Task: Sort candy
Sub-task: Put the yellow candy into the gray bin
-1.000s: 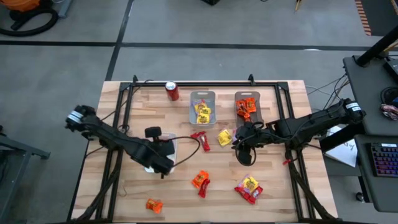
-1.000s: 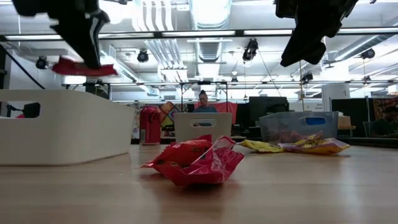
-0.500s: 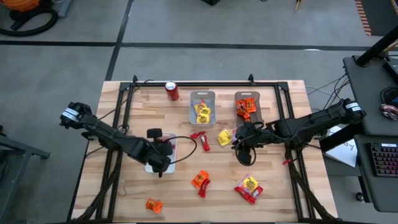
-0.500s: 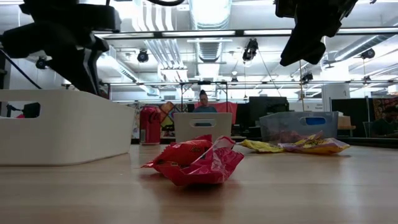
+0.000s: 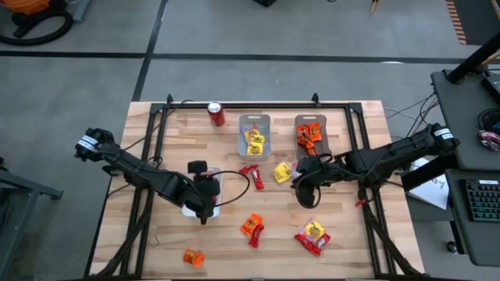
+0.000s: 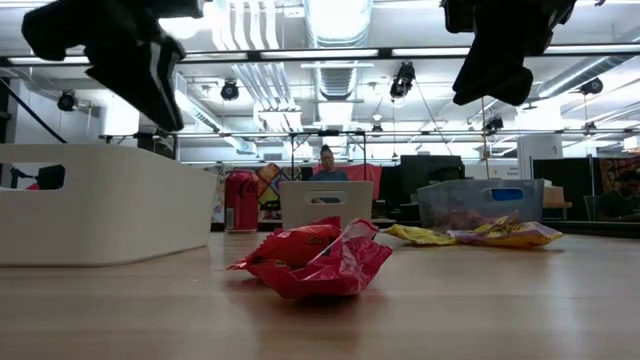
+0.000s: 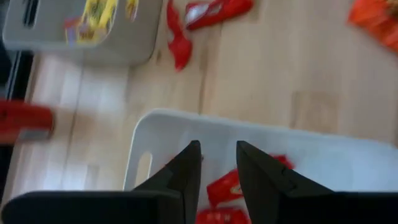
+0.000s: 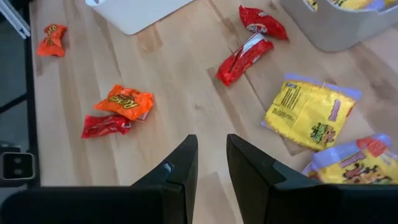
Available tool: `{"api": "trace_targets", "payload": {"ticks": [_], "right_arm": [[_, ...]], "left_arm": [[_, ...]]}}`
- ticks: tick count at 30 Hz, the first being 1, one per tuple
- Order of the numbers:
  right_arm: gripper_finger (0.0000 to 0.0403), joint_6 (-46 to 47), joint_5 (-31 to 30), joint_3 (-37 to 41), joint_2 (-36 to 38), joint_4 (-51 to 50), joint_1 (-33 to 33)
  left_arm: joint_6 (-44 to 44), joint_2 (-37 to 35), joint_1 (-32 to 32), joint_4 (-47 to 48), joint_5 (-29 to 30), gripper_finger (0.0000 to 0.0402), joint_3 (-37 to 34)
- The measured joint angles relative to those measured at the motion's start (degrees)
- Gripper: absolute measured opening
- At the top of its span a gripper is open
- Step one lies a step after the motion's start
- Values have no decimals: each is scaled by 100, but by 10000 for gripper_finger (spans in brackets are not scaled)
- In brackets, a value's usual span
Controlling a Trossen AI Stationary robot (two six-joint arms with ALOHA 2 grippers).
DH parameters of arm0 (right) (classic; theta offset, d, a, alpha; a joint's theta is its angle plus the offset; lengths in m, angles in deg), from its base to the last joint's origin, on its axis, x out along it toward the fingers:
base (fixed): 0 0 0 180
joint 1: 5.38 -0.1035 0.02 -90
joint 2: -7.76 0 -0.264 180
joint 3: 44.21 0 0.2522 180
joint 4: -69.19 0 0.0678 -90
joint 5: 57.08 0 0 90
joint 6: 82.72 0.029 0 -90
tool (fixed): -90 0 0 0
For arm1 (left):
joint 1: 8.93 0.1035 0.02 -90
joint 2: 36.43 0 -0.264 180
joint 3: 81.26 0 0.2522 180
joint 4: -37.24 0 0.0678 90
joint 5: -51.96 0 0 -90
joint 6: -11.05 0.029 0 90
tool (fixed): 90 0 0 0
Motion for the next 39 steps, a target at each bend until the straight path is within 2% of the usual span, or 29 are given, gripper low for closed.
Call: {"api": "trace_targets", "payload": {"ticks": [9,12,15,18,21,26,35,39], "right_arm": [[79,898,364,0,-7,-55,-168],[79,1362,394,0,-106,-136,-264],[79,1775,337,-109,-249,-836,-205],[79,2008,262,-369,-405,-1880,6],[79,2018,308,-505,-510,-2648,109],[79,2527,1049,-447,-542,-3464,-166],[88,3240,1091,-417,-546,-3493,-534],[116,3367,1031,-405,-546,-3435,-614]], "left_arm": [[1186,-86,-375,-1007,4,78,0],[1704,-219,-406,-1614,-207,78,-53],[2250,-464,-409,-2268,-717,78,-225],[2685,-754,-374,-2725,-946,77,-373],[2870,-1001,-310,-2815,-934,77,-400],[2884,-1223,-275,-2794,-900,77,-400],[3637,-1090,-34,-2734,-909,77,-413],[3882,-1058,232,-2728,-1403,77,-480]]}}
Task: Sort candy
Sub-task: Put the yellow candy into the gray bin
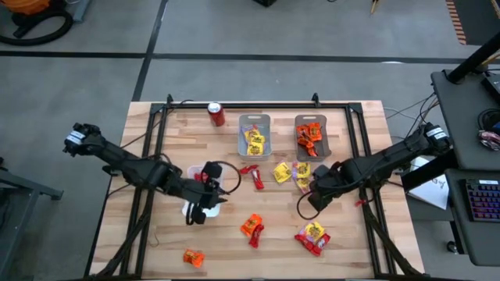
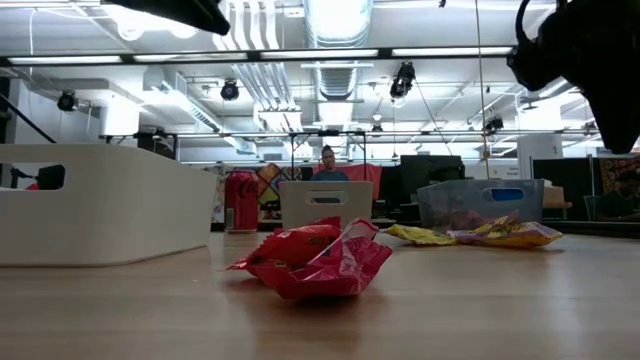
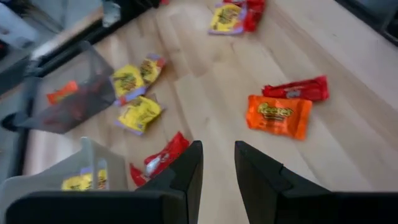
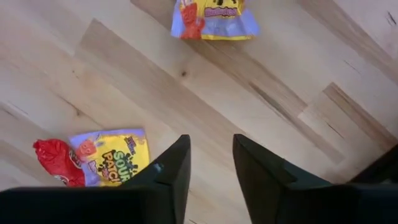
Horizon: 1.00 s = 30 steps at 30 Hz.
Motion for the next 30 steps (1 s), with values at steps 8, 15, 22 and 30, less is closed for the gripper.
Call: {"api": "trace_targets", "payload": {"ticks": [8,15,22,30], "right_arm": [[173,74,-501,26,-4,542,24],[197,295,-756,36,-238,580,58],[199,-12,-714,36,-911,699,194],[199,-827,-448,40,-1272,746,589]], "left_arm": [[443,-269,546,-494,-938,77,-416],[507,-473,1043,-849,-1029,77,-717],[510,-480,1244,-1191,-1045,77,-744],[443,-425,1243,-1455,-1049,77,-744]]}}
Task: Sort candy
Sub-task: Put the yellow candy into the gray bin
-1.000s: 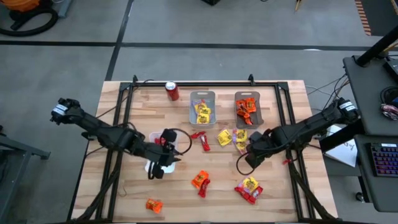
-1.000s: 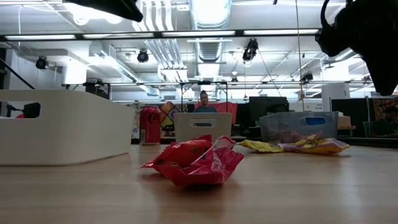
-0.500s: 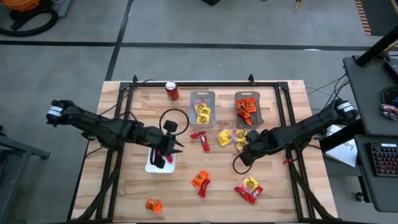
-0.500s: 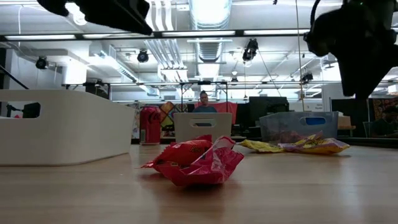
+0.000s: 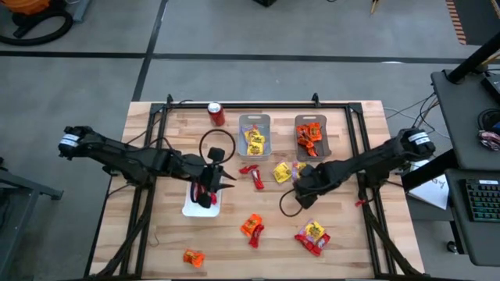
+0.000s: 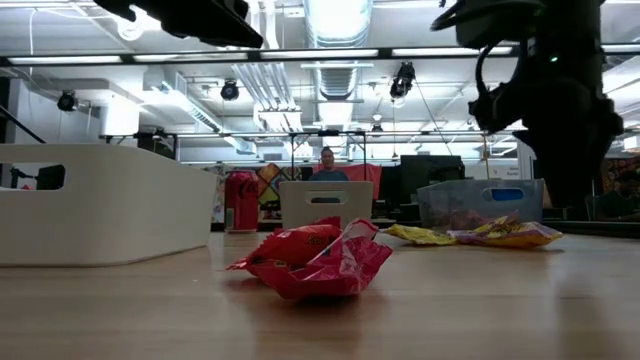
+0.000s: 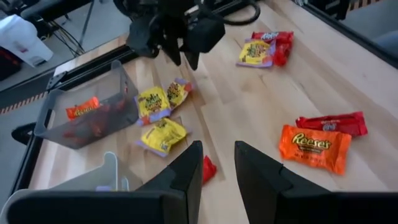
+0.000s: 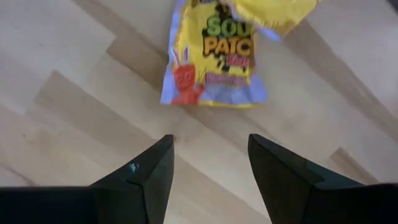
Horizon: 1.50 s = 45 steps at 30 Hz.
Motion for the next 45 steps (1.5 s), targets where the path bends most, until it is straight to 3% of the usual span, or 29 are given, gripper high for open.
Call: {"api": "trace_targets", "payload": {"ticks": [12,23,29,38,45], "right_arm": [[199,-948,-76,28,-51,371,763],[192,-1317,-3,44,-870,576,875],[145,-1579,140,37,-983,709,875],[23,-1739,147,72,-502,725,833],[13,-1737,148,70,76,707,550]], "left_arm": [[-182,4,0,-464,0,77,-99],[-285,9,0,-1072,0,77,-444],[-385,9,0,-1186,2,77,-444],[-740,104,0,-1647,2,77,-444],[-1199,469,0,-2079,4,77,-444]]}}
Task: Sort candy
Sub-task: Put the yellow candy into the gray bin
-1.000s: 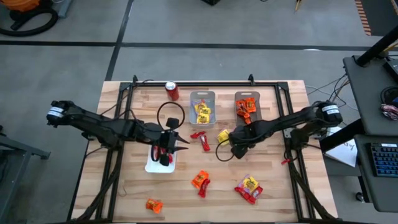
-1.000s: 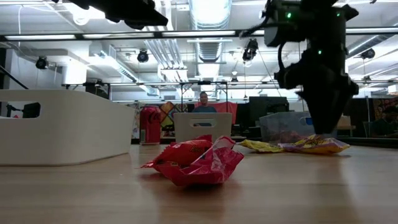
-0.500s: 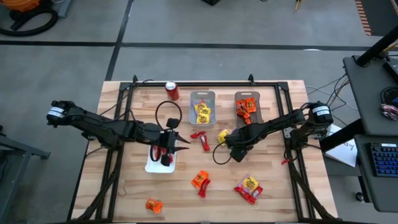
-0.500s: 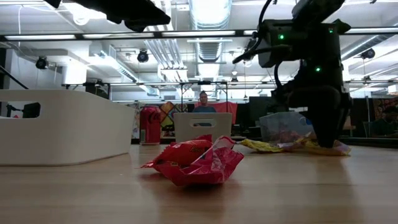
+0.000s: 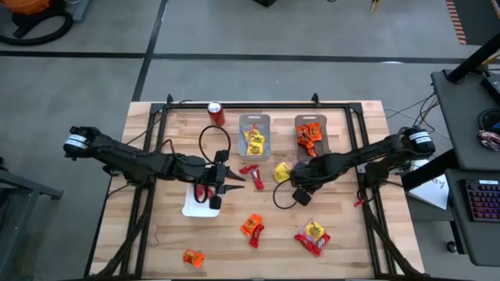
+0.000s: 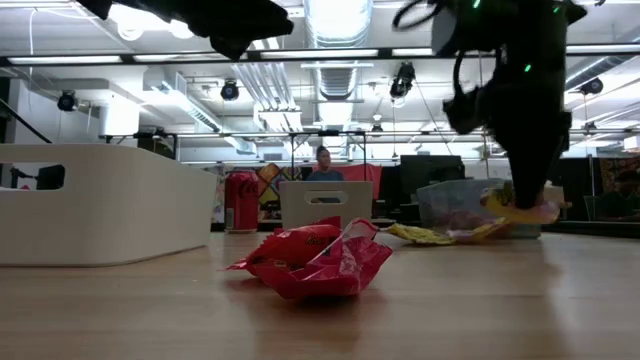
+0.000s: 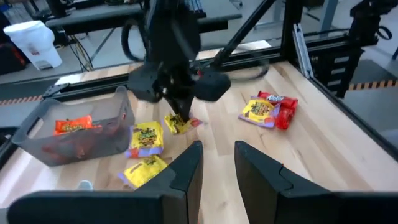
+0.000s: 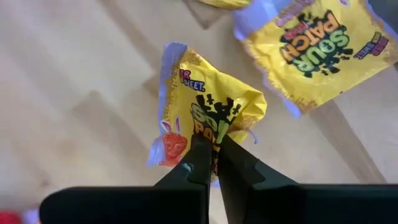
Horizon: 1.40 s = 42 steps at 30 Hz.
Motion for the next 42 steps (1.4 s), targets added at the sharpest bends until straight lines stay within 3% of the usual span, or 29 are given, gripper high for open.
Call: {"api": "trace_targets", "payload": {"ticks": [4,11,15,20,25,30,42], "right_arm": [[13,109,-82,-2,379,36,-271],[13,149,-1130,-4,851,671,-843],[13,-350,-2012,-4,910,1408,-1043],[13,-1410,-2600,-4,815,2689,-1065],[13,-2509,-2960,-2,671,3973,-1054],[13,-3104,-3033,-2,564,4831,-1052],[13,-3320,-3200,-2,508,5099,-1052]], "left_arm": [[-279,233,0,-319,-1,77,0],[-667,671,0,-1013,41,78,0],[-759,963,0,-1531,59,78,0],[-854,1320,0,-2111,64,78,2],[-952,1590,-2,-2617,155,78,4],[-1083,1653,-4,-2596,860,78,2],[-1100,1688,0,-2595,953,78,70]]}}
